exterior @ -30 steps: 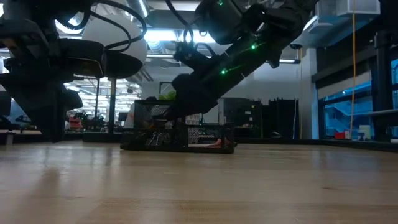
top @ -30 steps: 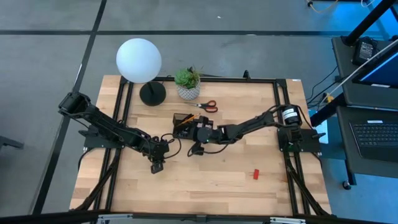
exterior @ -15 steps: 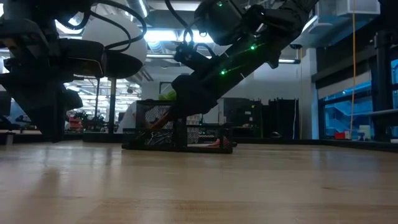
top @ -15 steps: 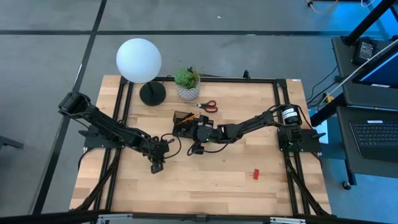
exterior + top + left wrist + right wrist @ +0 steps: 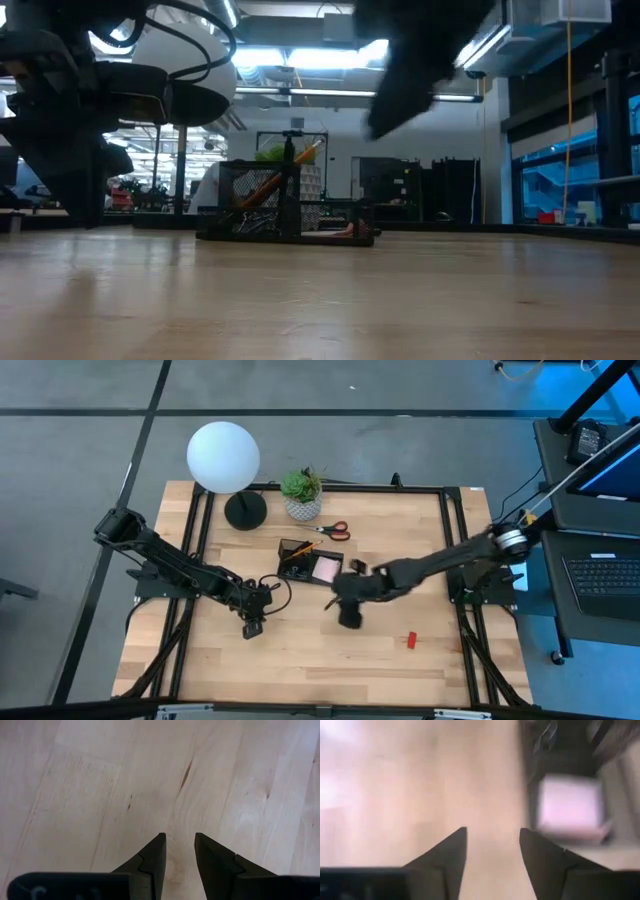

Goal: Pick and place office supplies into organizer
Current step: Put the red eraser into the black desk organizer

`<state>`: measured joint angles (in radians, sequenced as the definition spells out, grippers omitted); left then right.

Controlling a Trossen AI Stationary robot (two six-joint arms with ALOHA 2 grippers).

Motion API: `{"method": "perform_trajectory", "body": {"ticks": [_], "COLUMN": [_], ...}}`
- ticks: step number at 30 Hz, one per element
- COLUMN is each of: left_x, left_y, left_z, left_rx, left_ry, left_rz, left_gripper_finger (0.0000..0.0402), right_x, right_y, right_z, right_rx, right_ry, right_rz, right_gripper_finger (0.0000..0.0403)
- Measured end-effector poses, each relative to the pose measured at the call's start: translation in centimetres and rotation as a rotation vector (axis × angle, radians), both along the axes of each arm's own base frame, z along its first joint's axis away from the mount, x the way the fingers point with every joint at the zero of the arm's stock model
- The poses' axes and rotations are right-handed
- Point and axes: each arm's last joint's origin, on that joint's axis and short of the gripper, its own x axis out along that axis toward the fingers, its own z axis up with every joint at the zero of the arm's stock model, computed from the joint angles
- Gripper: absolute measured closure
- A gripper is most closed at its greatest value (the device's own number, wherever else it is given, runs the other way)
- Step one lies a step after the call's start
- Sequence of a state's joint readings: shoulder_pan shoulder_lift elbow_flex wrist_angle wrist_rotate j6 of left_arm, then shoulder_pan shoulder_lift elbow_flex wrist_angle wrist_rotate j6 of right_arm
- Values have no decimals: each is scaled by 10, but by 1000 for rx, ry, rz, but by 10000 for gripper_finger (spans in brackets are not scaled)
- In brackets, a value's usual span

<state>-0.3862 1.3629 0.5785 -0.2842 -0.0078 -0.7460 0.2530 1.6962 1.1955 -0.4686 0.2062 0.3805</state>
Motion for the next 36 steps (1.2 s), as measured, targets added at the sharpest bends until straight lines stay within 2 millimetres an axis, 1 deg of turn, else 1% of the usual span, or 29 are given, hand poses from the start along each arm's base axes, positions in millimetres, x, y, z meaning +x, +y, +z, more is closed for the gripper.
{"method": "perform_trajectory", "body": {"ticks": [4,8,10,13,17,21,22,28,32,36], "left_x": [0,0,0,0,0,0,0,0,0,0], "left_y": [0,0,0,0,0,0,0,0,0,0], "left_z": [0,0,0,0,0,0,0,0,0,0], "left_rx": [-1,-2,-1,7,25,27,27,27,29,29], "left_ry": [-3,-4,-2,-4,-11,-12,-12,-12,-7,-6], "left_rz": [0,0,0,-14,-49,-53,-53,-53,-53,-54], "left_gripper_finger": [304,304,304,304,304,304,304,304,304,304], "right_x": [-36,-65,-76,-87,-102,-113,-116,-131,-139,-144], "right_y": [19,44,58,73,87,91,92,94,93,89], "right_z": [15,22,22,21,12,-8,-13,-38,-48,-58], "right_rx": [201,276,324,428,476,507,501,475,472,460], "right_ry": [143,242,276,342,428,459,463,557,553,551], "right_rz": [-222,-313,-365,-491,-675,-980,-1030,-1176,-1256,-1288], "right_gripper_finger": [193,185,186,191,198,205,207,211,211,211]}}
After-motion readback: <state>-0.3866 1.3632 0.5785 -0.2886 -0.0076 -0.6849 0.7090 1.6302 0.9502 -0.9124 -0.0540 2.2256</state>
